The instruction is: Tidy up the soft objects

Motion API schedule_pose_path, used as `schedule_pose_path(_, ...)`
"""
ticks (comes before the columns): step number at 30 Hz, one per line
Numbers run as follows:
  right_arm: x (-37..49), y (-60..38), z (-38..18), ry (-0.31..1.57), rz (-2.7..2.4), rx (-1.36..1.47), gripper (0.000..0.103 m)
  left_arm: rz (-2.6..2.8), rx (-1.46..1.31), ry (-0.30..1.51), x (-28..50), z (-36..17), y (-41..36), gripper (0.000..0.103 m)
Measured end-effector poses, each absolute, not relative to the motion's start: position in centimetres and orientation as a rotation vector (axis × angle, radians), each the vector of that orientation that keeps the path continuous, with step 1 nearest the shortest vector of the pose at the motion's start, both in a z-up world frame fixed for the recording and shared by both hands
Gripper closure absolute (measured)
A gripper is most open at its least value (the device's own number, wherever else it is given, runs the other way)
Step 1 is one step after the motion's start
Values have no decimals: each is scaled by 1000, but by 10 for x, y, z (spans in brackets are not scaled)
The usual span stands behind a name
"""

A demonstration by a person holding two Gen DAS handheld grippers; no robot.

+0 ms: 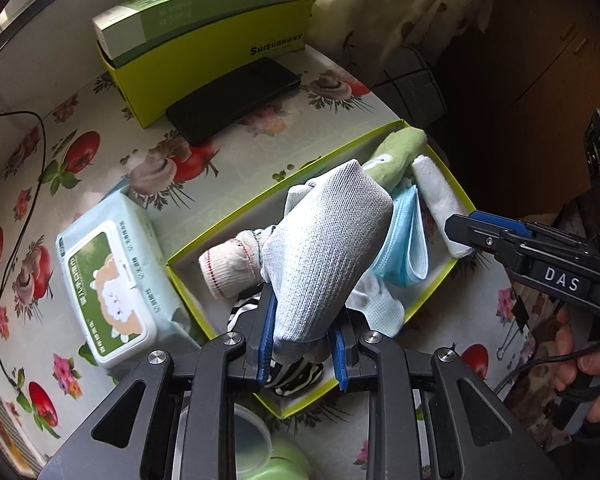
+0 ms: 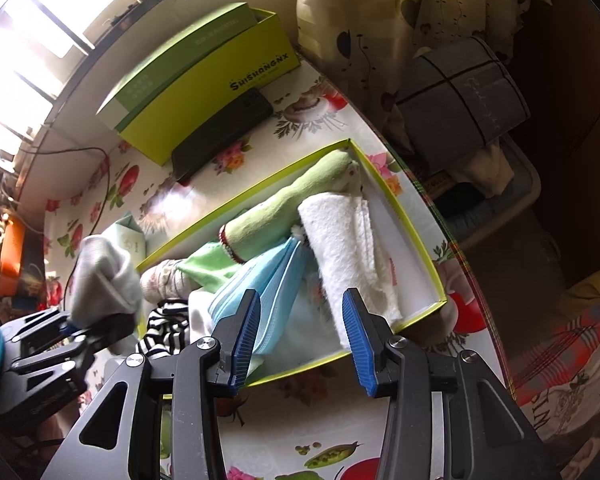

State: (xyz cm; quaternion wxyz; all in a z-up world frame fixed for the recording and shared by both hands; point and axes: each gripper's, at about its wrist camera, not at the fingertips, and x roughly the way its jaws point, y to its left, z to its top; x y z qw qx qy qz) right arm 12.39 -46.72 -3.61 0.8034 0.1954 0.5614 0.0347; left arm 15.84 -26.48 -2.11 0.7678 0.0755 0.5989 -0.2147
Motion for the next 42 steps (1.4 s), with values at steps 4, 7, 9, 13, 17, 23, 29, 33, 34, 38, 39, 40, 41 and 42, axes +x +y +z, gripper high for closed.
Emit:
schedule_pose_path(4, 120, -463, -38, 1215, 100, 416, 61, -476, 183, 1349, 161, -40, -275, 72)
schedule_pose_path(7, 119, -460, -38, 1221, 118, 411, 61, -495, 172, 1350, 159, -43, -277, 65)
schedule_pose_path(9, 118, -458, -37, 1220, 126, 408, 61, -513, 145, 1331, 156, -38, -275, 57)
schedule_pose_path(13, 116, -454, -34, 1219, 143, 401, 61, -528, 104, 1313, 156, -28, -271, 56)
schedule_pose_path(17, 114, -447, -30, 1213, 178, 394, 61, -519, 53, 1315, 154, -21, -260, 56)
schedule_pose_path(23, 109, -429, -20, 1207, 230, 365, 61, -480, 8, 1323, 148, -12, -243, 56)
schedule_pose_path(29, 104, -408, -9, 1207, 263, 318, 61, -439, 6, 1297, 141, -1, -229, 56)
schedule_pose_path(33, 98, -394, -2, 1209, 276, 276, 61, -417, 16, 1275, 135, 5, -220, 56)
schedule_pose_path(34, 96, -390, -1, 1209, 276, 264, 61, -413, 20, 1266, 134, 7, -218, 56)
schedule_pose_path(38, 89, -376, 5, 1208, 258, 216, 61, -394, 40, 1235, 126, 13, -208, 56)
schedule_pose_path(39, 87, -373, 5, 1209, 255, 203, 61, -388, 46, 1228, 124, 14, -205, 56)
schedule_pose_path(40, 86, -370, 6, 1210, 252, 194, 61, -383, 52, 1221, 121, 15, -203, 56)
schedule_pose_path(41, 84, -367, 7, 1212, 251, 187, 60, -379, 56, 1216, 118, 16, -201, 56)
schedule_pose_path(42, 82, -364, 7, 1212, 251, 176, 59, -374, 61, 1212, 116, 16, -199, 56)
